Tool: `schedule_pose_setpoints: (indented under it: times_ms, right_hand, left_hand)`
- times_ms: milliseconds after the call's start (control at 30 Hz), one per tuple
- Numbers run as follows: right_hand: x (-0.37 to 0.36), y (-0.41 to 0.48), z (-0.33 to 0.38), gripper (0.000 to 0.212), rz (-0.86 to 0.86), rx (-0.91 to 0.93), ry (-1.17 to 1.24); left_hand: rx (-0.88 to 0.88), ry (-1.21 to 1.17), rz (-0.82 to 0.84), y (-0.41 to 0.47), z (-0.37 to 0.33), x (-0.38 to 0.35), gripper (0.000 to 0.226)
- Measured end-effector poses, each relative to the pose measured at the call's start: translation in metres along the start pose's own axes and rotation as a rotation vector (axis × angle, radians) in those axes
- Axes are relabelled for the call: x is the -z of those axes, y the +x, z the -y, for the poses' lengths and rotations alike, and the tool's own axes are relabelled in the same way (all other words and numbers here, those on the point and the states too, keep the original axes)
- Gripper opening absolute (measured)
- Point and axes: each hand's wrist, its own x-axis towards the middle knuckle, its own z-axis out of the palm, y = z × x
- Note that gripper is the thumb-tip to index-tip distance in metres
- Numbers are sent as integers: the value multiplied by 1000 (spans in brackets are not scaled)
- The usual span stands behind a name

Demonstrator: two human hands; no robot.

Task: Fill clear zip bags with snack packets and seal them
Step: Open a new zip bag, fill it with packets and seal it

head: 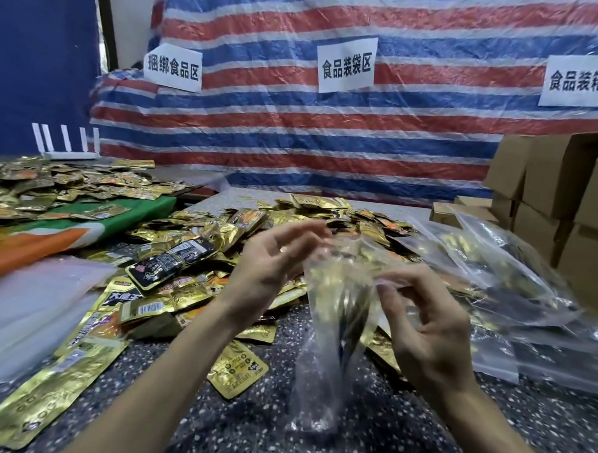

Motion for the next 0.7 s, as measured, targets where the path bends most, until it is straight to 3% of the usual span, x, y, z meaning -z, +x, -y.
schedule_pose_setpoints:
  times_ms: [67, 133, 200, 267, 367, 467, 533, 700]
  right_hand:
    - [3, 2, 1, 5, -74, 6, -2]
    - [6, 4, -1, 3, -120, 7, 4]
    - [7, 5, -3, 8, -115, -6, 23]
    - [7, 5, -2, 7, -82, -2, 33]
    - [5, 4, 1, 8, -41, 20, 43]
    - [5, 3, 1, 9, -25, 24, 50]
    - [4, 3, 0, 9, -22, 11, 52]
    - [2, 0, 0, 17, 36, -4, 74]
  left_hand:
    - [-109, -257, -56, 4, -3, 4, 63]
    - [-169, -327, -141, 6, -3, 13, 40]
    - [-170, -71, -278, 9, 5, 26, 21]
    - [-58, 418, -387, 10, 19, 42, 17]
    - [190, 928, -174, 6, 43, 53, 51]
    - [417, 1196, 75, 1, 66, 48, 85]
    - [517, 1333, 107, 0, 82, 42, 95]
    - [389, 1346, -182, 0, 93, 33, 59]
